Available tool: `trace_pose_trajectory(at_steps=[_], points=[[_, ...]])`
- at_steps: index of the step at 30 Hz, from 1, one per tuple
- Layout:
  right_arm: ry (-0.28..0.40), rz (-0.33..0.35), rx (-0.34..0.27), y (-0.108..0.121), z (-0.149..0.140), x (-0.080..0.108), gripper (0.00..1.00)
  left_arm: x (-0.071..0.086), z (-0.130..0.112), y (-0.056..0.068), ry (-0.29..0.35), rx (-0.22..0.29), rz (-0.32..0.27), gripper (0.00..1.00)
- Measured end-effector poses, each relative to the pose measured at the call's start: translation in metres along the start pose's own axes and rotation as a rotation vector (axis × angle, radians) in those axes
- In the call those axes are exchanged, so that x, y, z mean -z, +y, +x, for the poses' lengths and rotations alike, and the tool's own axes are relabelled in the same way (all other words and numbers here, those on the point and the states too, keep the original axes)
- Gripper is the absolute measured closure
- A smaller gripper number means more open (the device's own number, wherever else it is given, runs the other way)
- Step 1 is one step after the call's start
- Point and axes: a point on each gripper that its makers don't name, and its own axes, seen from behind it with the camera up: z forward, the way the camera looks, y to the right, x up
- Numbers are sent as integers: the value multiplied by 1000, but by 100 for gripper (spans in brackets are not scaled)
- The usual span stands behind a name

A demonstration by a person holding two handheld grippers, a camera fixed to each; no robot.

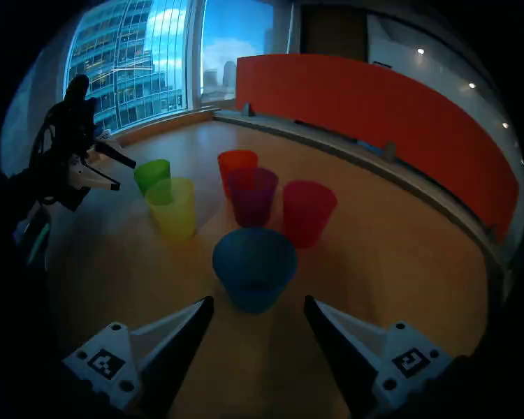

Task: Pour water

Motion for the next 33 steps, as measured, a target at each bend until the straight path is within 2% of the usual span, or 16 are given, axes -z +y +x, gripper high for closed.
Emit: trace_pose_trajectory(at_steps=[6,12,21,33], points=[[35,-42,-27,4,-1,17,0,14,6,-1,40,25,38,0],[103,-100,-58,9,8,34,0,27,15,-7,96,51,96,0],[215,-210,-102,22,29,57,0,48,42,-21,231,114,204,0],[362,-385,-129,48,59,84,0,79,80,-33,413,149,337,0]])
